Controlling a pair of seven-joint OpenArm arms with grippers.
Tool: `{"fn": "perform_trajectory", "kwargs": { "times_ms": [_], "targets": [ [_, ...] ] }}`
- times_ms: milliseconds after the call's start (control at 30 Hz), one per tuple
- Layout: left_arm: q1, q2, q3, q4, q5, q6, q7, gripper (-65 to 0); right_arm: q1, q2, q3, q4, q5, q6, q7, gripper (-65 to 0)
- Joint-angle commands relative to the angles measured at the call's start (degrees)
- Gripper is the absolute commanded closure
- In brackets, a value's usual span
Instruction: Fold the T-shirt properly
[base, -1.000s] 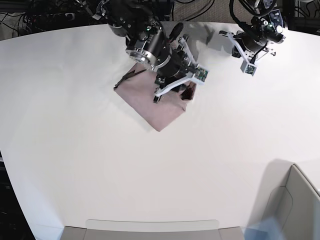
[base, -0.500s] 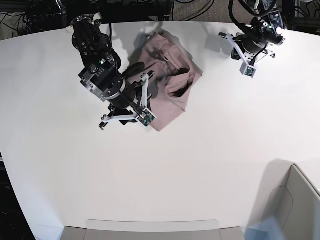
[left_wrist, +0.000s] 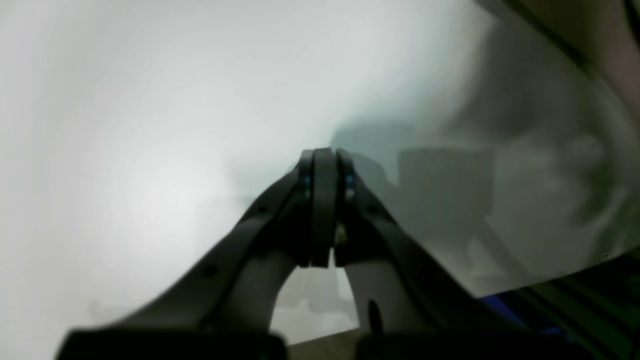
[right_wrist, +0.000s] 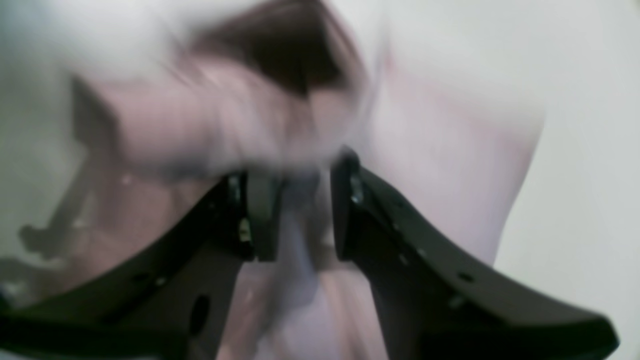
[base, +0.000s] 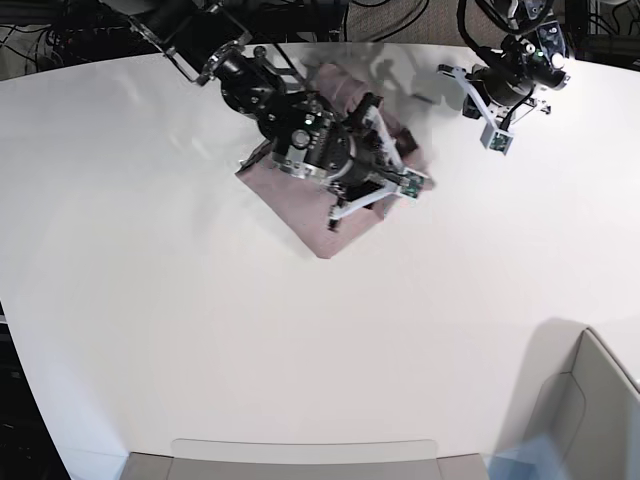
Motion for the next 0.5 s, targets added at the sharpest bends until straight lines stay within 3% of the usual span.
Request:
{"fn": "perform_trajectory", "kwargs": {
  "times_ms": [0,67,233,467],
  "targets": [
    [0.0,-0.3,-0.2,0.8,-0.6,-0.1,-0.5,0.0,1.4,-1.0,0.3,1.5,-1.0,-0.4,1.4,-17.5],
    [0.0,-0.2,-0.2,0.8,-0.6,-0.1,-0.5,0.0,1.6,-1.1,0.3,1.7,-1.1,-0.4,2.7,-17.5],
    [0.0,-0.3,-0.2,0.8,-0.6,-0.1,-0.5,0.0,0.2,2.9,4.4,4.4,-0.8,-0.5,3.0,-17.5],
    [-3.8,-0.1,0.2,1.8,-1.0,-0.1,-1.1,0.0,-1.4,7.6,22.6,7.7,-0.7,-0.5,2.5,-17.5]
  ]
}}
